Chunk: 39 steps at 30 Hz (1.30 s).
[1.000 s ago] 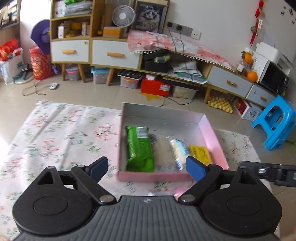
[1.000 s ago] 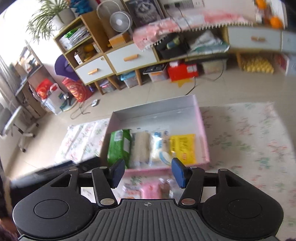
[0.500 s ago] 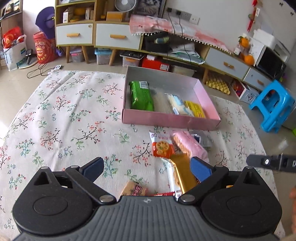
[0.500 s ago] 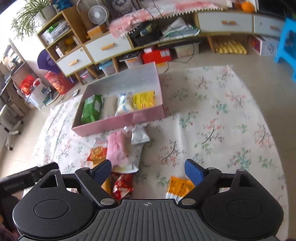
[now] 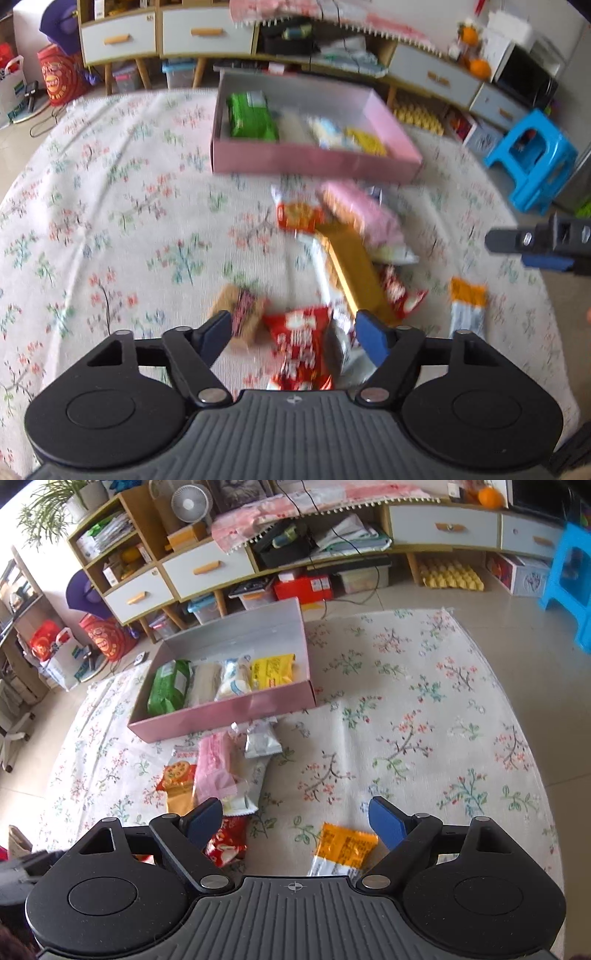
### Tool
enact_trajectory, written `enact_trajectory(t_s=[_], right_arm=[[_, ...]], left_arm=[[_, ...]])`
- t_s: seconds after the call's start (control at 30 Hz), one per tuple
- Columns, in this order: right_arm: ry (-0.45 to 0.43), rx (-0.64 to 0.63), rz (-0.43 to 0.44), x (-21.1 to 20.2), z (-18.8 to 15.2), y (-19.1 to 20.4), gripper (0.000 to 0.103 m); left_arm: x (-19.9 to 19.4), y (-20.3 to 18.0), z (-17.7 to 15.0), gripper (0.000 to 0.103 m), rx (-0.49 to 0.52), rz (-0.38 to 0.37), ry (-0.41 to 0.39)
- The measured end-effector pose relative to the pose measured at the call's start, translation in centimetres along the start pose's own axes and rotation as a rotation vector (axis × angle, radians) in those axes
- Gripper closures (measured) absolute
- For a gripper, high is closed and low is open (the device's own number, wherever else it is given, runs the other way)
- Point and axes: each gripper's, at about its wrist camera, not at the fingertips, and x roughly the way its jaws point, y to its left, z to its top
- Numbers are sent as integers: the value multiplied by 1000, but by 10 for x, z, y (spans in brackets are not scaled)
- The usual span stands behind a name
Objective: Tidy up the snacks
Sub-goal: 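Move both tools back over the remaining snacks on the tablecloth, then grasp the red candy bag with the left tool while the right tool grasps the orange-and-white bar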
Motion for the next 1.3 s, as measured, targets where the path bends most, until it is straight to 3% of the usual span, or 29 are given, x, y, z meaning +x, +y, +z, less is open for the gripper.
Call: enact_trajectory(t_s=[0.17,0.47,0.83,0.9,1.17,1.3], right_arm=[[44,-12,-28,13,-3,2,15],[90,-5,-57,26,-10,1,15],[116,-7,-96,37,-13,1,15],[121,-6,-99,38,-15,1,15],[187,-12,-128,56,-28,2,18],[206,-25,-153,62,-36,5,24]], left_arm=[[10,-3,-10,39,12,20,42],[11,-7,-15,40,41,49,35],[16,-12,-18,58,67,43,43],[19,-13,-18,67,67,31,58],[20,-15,-19,70,81,32,57],[17,-17,-19,71,93,23,47]])
